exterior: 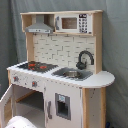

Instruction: Play with the kitchen

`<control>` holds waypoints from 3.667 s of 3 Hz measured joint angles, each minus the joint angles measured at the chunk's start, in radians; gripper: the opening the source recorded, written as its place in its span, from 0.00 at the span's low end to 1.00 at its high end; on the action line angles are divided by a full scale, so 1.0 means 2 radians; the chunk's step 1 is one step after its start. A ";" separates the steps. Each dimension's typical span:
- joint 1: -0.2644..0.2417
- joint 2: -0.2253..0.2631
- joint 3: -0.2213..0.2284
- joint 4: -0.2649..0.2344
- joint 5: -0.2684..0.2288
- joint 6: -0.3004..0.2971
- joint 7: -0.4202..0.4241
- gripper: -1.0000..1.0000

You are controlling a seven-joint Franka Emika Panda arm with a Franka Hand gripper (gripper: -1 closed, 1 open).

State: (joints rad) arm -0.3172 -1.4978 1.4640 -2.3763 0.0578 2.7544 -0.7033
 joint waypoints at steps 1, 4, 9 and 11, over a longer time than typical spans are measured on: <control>-0.026 -0.002 0.005 0.038 0.000 0.001 0.024 1.00; -0.066 -0.011 0.028 0.112 -0.016 0.001 0.162 1.00; -0.068 -0.012 0.097 0.121 -0.078 0.000 0.462 1.00; -0.071 -0.012 0.107 0.121 -0.082 -0.010 0.582 1.00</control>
State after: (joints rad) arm -0.4585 -1.5221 1.6788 -2.1346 -0.1065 2.7338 0.4608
